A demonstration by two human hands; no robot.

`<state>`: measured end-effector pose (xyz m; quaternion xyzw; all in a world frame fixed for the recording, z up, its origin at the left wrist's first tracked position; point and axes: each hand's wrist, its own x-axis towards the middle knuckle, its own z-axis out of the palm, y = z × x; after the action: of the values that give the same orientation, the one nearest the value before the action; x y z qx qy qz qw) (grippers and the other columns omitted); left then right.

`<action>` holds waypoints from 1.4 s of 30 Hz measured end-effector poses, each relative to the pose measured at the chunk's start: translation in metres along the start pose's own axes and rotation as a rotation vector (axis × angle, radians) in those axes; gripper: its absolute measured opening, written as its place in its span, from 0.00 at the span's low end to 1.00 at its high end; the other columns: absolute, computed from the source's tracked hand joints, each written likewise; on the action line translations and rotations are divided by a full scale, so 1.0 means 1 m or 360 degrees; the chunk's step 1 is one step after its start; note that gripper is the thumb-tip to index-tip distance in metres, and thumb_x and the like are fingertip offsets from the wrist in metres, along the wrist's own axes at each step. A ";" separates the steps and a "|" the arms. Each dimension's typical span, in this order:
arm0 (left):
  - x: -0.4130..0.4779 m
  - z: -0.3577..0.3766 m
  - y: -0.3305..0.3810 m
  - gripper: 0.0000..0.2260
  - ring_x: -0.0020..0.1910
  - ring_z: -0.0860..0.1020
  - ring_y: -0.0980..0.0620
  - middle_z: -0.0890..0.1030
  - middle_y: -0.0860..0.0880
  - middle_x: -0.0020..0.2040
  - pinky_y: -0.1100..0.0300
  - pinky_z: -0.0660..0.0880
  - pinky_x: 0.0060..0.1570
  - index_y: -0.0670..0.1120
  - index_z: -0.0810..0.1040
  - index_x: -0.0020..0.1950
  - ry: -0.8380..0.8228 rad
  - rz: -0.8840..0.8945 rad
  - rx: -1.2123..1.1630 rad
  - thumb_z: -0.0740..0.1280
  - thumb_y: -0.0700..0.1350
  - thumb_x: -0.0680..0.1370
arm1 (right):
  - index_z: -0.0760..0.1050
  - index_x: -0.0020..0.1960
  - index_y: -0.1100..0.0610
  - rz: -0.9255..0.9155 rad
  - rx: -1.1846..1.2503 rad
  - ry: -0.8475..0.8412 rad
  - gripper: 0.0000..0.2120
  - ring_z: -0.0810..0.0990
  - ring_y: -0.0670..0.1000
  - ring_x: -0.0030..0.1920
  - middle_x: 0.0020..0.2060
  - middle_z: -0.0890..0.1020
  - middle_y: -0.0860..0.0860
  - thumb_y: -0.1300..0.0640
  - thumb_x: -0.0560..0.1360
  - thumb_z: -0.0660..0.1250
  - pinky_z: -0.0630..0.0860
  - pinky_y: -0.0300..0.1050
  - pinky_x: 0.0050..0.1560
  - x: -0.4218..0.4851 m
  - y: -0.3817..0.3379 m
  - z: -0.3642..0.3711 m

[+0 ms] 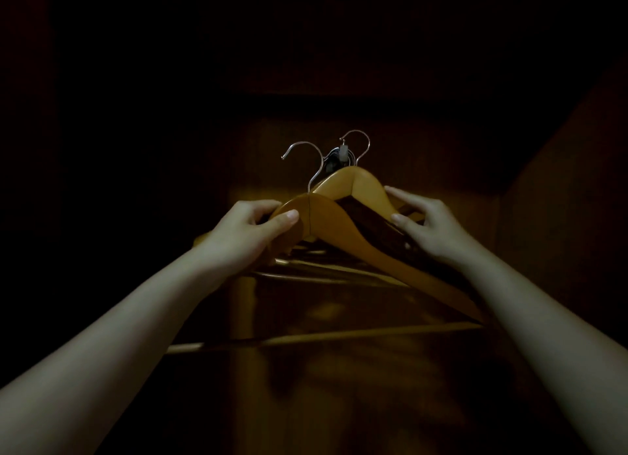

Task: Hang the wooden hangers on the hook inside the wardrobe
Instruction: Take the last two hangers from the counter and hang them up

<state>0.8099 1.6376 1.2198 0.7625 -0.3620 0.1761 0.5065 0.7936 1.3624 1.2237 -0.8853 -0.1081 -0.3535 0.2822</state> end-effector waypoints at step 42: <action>0.023 0.035 0.043 0.10 0.39 0.81 0.54 0.81 0.47 0.44 0.64 0.78 0.35 0.47 0.75 0.56 -0.0028 0.0262 0.0275 0.62 0.50 0.78 | 0.42 0.75 0.43 -0.0408 -0.0489 0.0162 0.37 0.74 0.52 0.59 0.66 0.67 0.48 0.52 0.77 0.63 0.71 0.41 0.52 -0.056 -0.061 -0.003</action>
<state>0.7901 1.5878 1.2470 0.7726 -0.4113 0.2408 0.4194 0.7273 1.4111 1.2130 -0.8779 -0.1502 -0.4432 0.1018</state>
